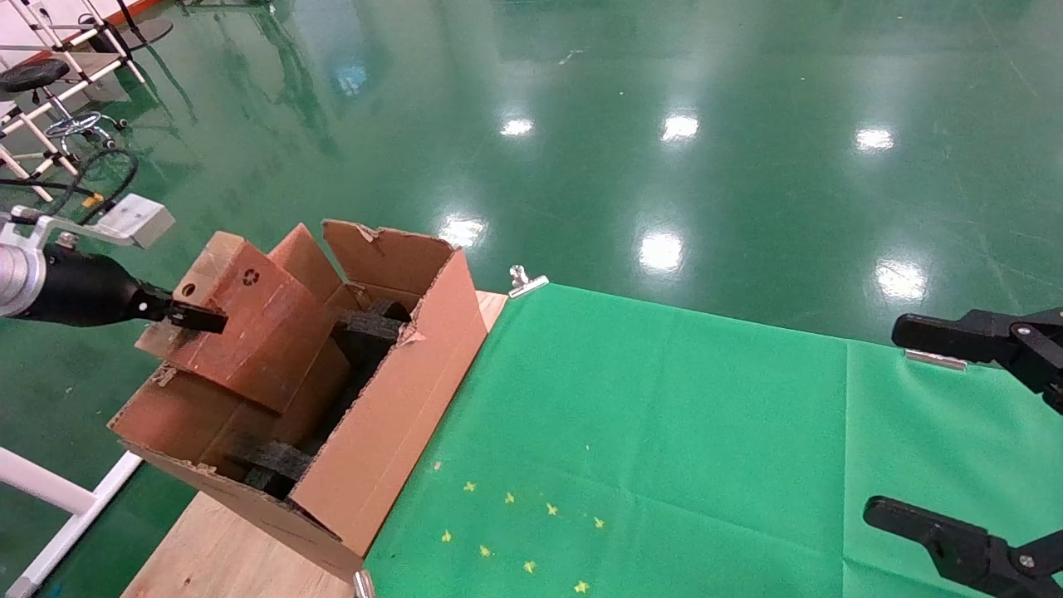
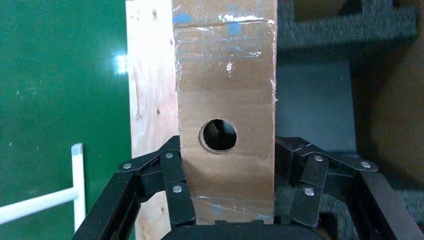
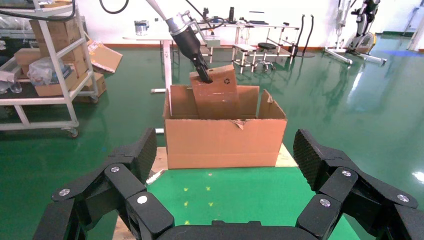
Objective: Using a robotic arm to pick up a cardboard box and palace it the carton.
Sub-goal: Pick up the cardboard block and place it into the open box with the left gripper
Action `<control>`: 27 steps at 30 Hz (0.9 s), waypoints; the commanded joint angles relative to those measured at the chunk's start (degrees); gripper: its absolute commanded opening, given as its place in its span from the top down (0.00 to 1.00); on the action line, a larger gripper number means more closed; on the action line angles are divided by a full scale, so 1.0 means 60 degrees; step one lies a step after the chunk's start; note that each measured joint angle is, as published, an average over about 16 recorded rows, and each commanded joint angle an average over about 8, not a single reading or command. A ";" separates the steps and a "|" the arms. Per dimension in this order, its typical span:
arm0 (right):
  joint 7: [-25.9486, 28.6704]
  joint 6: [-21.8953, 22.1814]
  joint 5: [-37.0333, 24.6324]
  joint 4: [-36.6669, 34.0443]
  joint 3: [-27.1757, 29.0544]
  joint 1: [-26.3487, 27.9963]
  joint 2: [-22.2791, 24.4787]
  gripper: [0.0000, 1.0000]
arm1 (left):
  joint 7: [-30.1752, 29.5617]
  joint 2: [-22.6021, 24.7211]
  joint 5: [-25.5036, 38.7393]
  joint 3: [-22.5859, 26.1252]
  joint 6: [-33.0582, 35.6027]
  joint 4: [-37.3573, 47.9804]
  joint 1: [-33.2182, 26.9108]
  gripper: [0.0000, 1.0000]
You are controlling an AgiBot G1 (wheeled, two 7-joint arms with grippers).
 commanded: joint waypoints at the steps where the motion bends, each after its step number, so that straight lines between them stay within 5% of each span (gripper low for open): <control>1: 0.0000 0.0000 0.0000 0.0000 0.0000 0.0000 0.0000 0.00 | 0.0006 0.0069 0.0111 0.0077 0.0088 0.0018 -0.0028 1.00; 27: 0.0000 0.0000 0.0001 0.0000 -0.0001 0.0000 0.0000 0.00 | -0.1327 0.1111 0.0970 0.0668 -0.0736 0.0496 0.0648 1.00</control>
